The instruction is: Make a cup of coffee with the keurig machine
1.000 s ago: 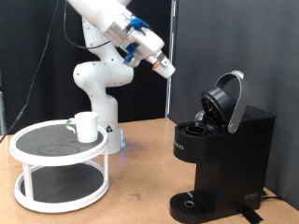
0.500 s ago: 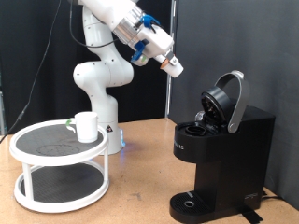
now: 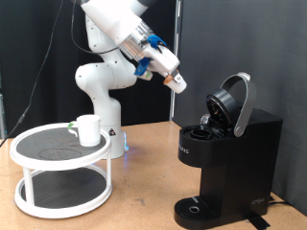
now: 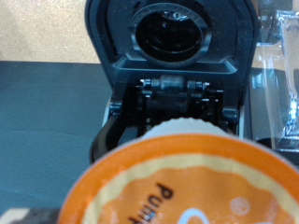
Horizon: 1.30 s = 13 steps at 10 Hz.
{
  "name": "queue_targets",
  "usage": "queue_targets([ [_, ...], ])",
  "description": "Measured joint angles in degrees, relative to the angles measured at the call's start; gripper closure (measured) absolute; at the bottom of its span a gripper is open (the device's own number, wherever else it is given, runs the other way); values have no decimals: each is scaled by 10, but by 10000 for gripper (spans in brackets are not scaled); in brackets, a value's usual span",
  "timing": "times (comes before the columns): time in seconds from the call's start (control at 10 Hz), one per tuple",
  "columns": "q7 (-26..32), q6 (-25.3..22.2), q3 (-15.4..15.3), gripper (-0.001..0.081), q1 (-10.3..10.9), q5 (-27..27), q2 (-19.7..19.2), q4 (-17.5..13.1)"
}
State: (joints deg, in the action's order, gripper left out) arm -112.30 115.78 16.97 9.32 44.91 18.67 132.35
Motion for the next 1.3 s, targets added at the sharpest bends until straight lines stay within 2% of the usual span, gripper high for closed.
queue_targets([
  [0.8, 20, 67, -38, 401, 10, 37, -45, 8],
  [1.3, 22, 97, -62, 401, 15, 43, -73, 10],
])
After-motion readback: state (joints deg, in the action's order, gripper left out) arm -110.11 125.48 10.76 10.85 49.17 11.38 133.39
